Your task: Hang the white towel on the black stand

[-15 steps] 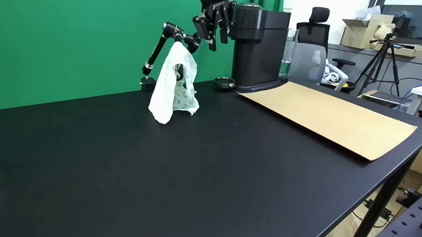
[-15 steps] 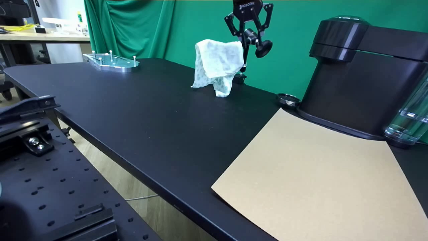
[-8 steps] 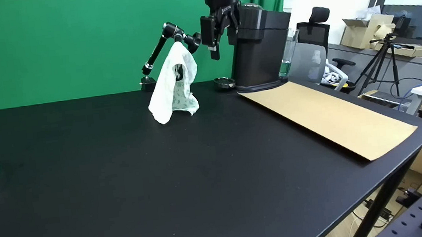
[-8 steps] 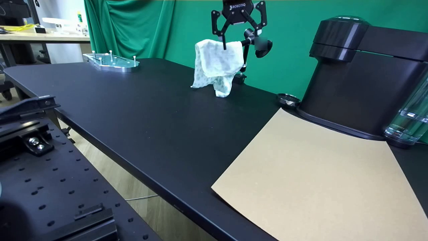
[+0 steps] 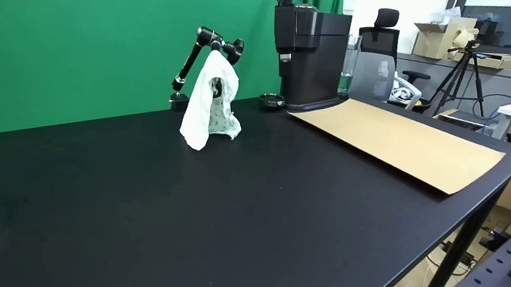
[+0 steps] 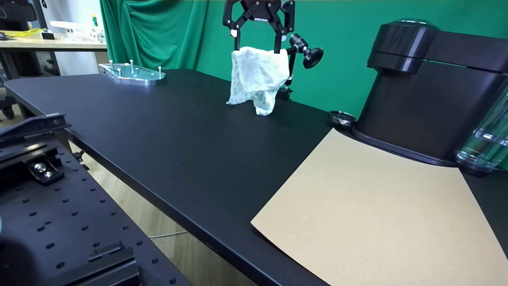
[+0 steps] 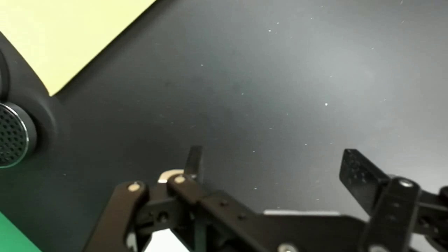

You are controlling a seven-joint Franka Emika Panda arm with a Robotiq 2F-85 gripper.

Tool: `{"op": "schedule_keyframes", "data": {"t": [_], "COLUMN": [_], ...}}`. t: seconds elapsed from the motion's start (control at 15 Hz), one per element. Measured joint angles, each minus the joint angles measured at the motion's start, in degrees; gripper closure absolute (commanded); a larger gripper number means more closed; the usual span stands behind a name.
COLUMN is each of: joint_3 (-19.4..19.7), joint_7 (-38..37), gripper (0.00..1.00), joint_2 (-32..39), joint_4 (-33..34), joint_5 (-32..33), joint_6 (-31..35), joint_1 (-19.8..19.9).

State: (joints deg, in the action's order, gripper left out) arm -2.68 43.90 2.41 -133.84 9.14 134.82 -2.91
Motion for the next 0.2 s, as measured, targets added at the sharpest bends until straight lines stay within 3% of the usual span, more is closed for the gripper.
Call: {"op": "schedule_keyframes", "data": {"t": [0.2], "joint_3": [0.05], "joint_7": [12.64], "gripper": [0.0], "joint_2": [-2.13], "joint_4": [-1.28], "joint_5": [-5.01], "joint_6": [-3.18], "joint_1": [0.02]}}
